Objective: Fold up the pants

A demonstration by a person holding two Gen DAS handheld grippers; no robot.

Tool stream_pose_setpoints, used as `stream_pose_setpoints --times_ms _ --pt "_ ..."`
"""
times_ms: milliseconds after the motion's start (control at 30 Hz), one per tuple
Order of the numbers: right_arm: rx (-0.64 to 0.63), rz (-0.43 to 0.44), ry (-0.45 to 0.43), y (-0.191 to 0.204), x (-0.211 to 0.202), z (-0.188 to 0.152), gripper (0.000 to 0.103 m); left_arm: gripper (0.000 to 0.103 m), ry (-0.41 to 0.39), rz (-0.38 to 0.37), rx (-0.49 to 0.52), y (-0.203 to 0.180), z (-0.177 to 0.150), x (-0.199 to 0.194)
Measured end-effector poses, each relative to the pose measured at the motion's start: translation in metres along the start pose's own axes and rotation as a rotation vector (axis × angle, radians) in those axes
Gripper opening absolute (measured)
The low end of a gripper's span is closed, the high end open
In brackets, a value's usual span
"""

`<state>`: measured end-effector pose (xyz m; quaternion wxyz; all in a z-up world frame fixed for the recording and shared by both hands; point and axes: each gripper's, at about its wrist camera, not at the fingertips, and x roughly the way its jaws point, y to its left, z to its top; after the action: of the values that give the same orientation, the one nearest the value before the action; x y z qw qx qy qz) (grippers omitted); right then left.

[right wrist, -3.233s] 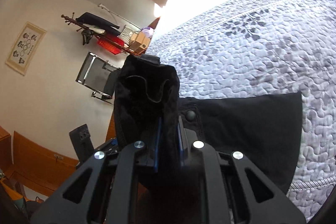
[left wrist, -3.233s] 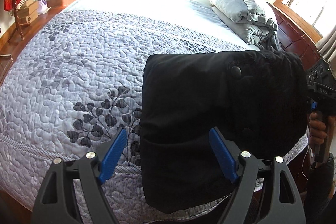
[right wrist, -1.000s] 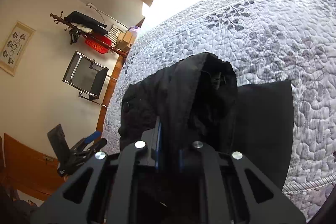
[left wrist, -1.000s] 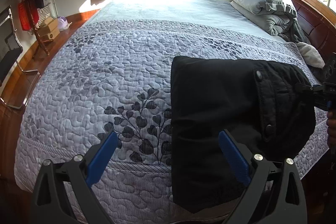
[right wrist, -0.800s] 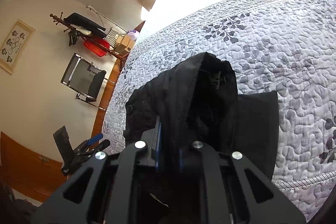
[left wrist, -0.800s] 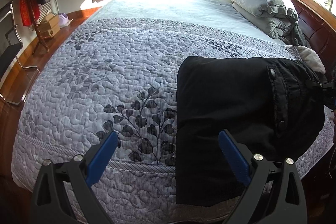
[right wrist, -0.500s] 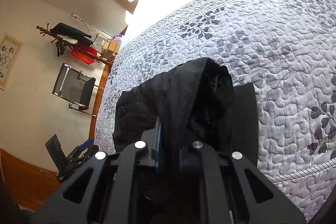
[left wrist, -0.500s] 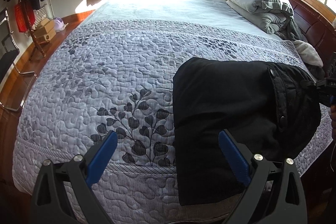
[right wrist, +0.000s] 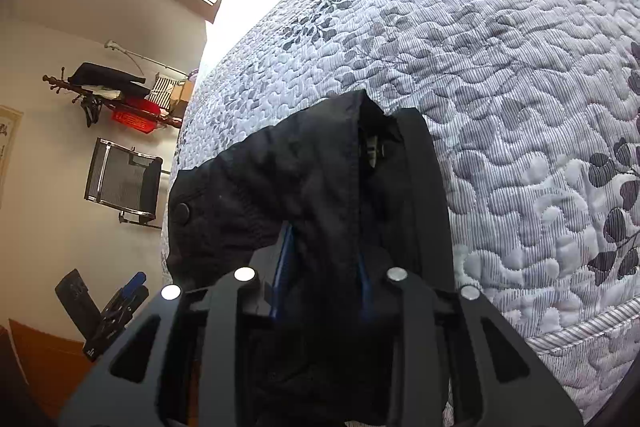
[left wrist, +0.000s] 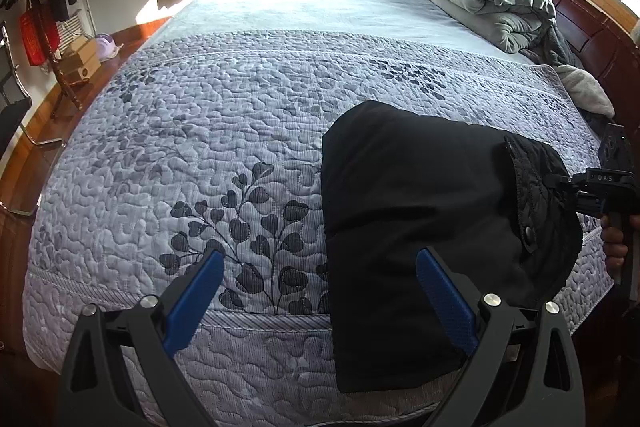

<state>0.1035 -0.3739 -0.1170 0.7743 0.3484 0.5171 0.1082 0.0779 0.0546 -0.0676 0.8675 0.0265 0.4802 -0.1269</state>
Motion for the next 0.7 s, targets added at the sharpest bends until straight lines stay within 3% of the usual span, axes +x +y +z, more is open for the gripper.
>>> stream_pose_setpoints --times_ms 33,67,267,433,500,567,700 --pt "-0.008 -0.021 -0.007 0.0 -0.006 -0.004 0.051 0.098 0.0 0.001 0.005 -0.001 0.0 0.0" --pt "-0.019 -0.026 -0.014 0.002 -0.012 -0.009 0.053 0.098 0.0 0.004 0.009 -0.001 0.0 0.0" --pt "-0.054 -0.043 0.013 0.001 -0.045 -0.051 0.054 0.098 -0.002 0.009 0.013 -0.002 -0.001 -0.002" --pt "-0.038 -0.03 0.048 -0.003 -0.044 -0.078 0.054 0.098 0.014 0.004 0.001 -0.004 -0.006 0.0" --pt "-0.018 -0.02 0.062 -0.005 -0.036 -0.083 0.052 0.098 0.024 -0.002 -0.003 -0.007 -0.009 0.002" --pt "0.003 -0.012 0.066 -0.009 -0.028 -0.085 0.038 0.098 0.031 -0.008 0.0 -0.01 -0.012 0.005" --pt "0.007 -0.009 0.069 -0.008 -0.025 -0.085 0.032 0.098 0.083 -0.016 0.006 -0.018 -0.018 0.02"
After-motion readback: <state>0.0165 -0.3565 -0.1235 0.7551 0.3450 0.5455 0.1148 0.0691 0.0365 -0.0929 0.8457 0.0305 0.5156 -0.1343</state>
